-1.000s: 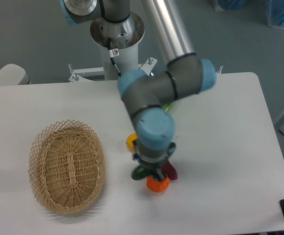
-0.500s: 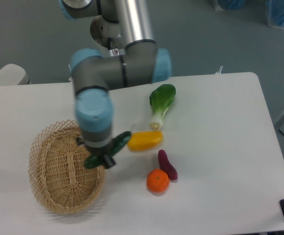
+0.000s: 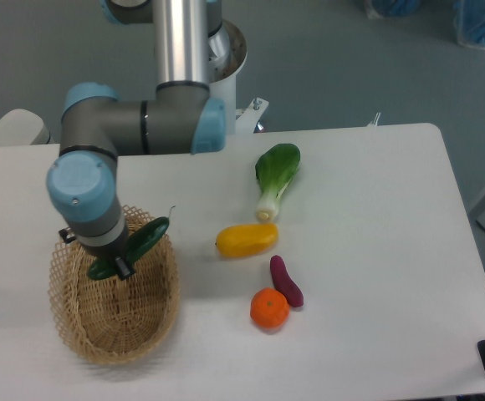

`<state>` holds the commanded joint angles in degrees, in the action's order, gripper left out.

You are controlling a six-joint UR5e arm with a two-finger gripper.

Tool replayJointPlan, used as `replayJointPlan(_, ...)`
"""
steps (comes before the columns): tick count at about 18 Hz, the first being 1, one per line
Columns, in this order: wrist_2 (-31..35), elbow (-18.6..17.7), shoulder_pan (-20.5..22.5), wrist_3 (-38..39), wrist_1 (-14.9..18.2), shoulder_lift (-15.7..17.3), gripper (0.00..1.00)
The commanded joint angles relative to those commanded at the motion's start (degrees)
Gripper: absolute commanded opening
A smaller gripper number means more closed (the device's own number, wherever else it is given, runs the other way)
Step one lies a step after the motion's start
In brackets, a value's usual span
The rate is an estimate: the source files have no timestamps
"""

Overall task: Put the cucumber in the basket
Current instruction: 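Carry the cucumber across the table to above the wicker basket, then lower the cucumber into the basket and open the gripper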

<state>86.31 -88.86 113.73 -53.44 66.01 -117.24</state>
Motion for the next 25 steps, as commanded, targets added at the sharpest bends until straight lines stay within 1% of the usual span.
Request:
replayJointPlan(2,-0.1,0.1,0.0,0.0,-0.1,-0.7,0.12)
replayJointPlan(8,-0.8,0.1,-0.4,1.8,-2.4,-2.5,0.13)
replayJointPlan(11,-0.8,0.1,-0.5,1.8,-2.6,-2.8,0.17)
replayJointPlan(12,-0.8,0.2,-0.5,1.8,-2.6,-2.9,0.23)
replayJointPlan(13,-0.8,0.2,-0.5,1.7,-2.6,-2.9,0.35)
replayJointPlan(14,-0.9,0.2,-0.5,1.6,-2.6,-2.8,0.59)
replayJointPlan(15,-0.9,0.1,-0.5,1.3,-2.8,-2.8,1.0)
replayJointPlan(21,-0.8,1.5,0.2,1.6,-2.6,-1.4,1.0)
replayJointPlan(25,-0.9,4.1,4.6,1.1,-2.0,-1.0,1.0)
